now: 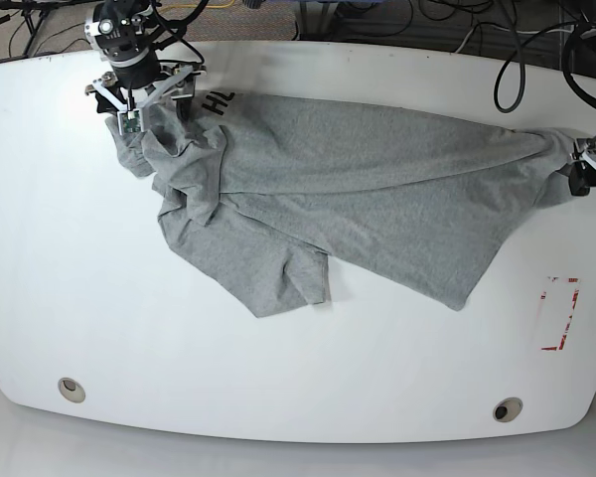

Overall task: Layout the t-shirt on the table in an organized manner, then fold the t-shirt properly
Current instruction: 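Lay the stretched shirt down on the table and open both grippers, then move the right gripper to the shirt edge near the HUGO print and grasp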

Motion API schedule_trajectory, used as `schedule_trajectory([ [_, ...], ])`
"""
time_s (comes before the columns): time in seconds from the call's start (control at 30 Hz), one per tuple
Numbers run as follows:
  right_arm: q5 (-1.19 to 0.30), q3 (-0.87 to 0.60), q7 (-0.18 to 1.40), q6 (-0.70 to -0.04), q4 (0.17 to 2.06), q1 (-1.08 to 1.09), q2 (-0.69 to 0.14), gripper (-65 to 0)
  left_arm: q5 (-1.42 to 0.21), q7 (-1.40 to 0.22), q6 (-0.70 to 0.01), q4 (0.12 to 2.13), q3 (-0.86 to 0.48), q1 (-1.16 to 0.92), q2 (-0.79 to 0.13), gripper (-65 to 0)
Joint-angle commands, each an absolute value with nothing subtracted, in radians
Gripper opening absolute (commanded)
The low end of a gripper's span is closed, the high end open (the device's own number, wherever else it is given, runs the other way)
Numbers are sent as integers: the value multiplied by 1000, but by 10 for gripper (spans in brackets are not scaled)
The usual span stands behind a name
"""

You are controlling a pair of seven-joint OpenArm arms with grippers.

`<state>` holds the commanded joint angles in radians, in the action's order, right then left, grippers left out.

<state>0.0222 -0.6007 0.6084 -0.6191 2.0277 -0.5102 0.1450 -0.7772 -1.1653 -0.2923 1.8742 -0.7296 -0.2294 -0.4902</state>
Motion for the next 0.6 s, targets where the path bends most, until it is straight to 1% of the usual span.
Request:
schedule_trajectory([
  [0.1, 22, -634, 608, -619, 2031, -479, 145, -184, -774, -1165, -292, 1874, -728, -179, -484, -286],
  [0.17, 22, -684, 608, -622, 2031, -452, 145, -184, -776, -1168, -292, 1871, -728, -147, -469, -286],
  [0.23, 22, -717, 610, -645, 2031, -420, 143, -184, -769, -1168, -292, 1870, -727, -125, -440, -286],
  [0.3, 24, -751, 611, -694, 2031, -394, 143, -184, -769, -1168, -292, 1870, -727, -105, -420, -286],
  [0.43, 24, -796, 615, -698, 2031, -363, 143, -184, -769, -1165, -292, 1868, -711, -85, -414, -286],
  [0.6, 24, -780, 615, -698, 2032, -357, 143, -184, -768, -1164, -291, 1867, -651, -61, -414, -286],
])
